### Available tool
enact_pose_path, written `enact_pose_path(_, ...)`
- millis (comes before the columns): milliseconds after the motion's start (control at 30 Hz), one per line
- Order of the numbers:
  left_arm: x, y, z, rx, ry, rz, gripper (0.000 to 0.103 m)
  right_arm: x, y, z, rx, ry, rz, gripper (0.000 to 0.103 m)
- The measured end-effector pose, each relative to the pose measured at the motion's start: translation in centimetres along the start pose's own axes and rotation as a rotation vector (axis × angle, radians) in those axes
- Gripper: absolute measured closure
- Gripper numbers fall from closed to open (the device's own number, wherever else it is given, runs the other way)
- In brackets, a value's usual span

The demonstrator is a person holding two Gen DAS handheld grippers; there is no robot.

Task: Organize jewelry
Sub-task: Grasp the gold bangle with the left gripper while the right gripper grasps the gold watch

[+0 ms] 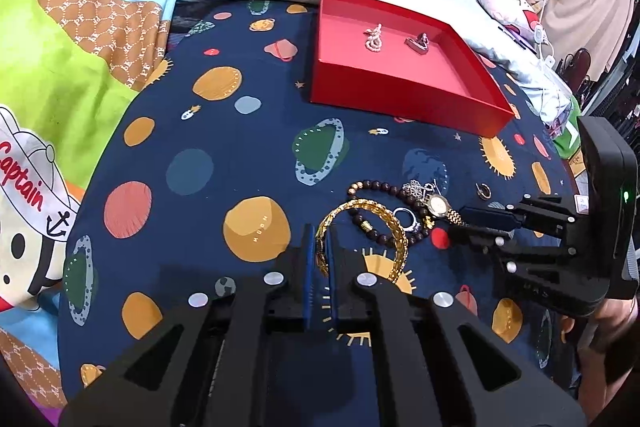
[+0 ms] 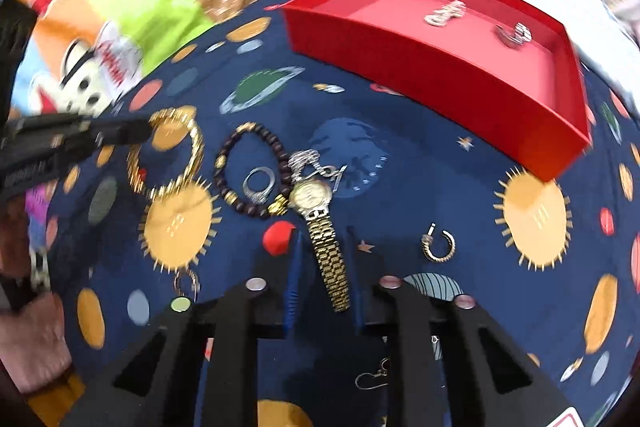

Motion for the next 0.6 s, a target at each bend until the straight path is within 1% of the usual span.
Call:
enact_pose_path(67,0.0,0.1,0.3,0.002,0.004,-0.002,0.098,-0.4,0.1,0.1,0.007,0.028,0.017,0.088)
enact_pose_path(200,0.1,0.3,0.7,0.006,0.012,-0.008,0.098,-1.4,0.5,-0.5,0.04,0.028,0.039,0.088)
enact_pose_path(267,0.1,0.4,0.8,0.01,0.011,-0.01,0.098,-1.6,0.6,-0.7,0.038,0.033,0.047,0.085)
enact_pose_path(400,0.2,0.6,0.9,0.016,0.007,-0.013,0.098,-2.0,0.7,-0.8,0.035,0.051,0.063,0.084)
enact_pose_path(467,0.2,0.6,0.9,0.016,0.006,-0.015,0.098,-1.9,0.7,-0.7,0.034,0.08,0.078,0.085)
enact_pose_path(533,0.2,0.6,0.9,0.019,0.007,-0.016,0.098,-1.7,0.6,-0.5,0.025,0.116,0.092,0.091)
enact_pose_path(600,0.2,0.6,0.9,0.023,0.01,-0.015,0.098,-1.4,0.5,-0.2,0.007,0.151,0.103,0.091)
Point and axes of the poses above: each gripper's, at about its wrist camera, not at the fingertips, and y roughly the way its jaws point, z to its right, x to its underside, the point moved 6 cm from there along y, roughly the way its jaws point, and after that the axes turned 12 degrees about -z, right-handed, at the moved point
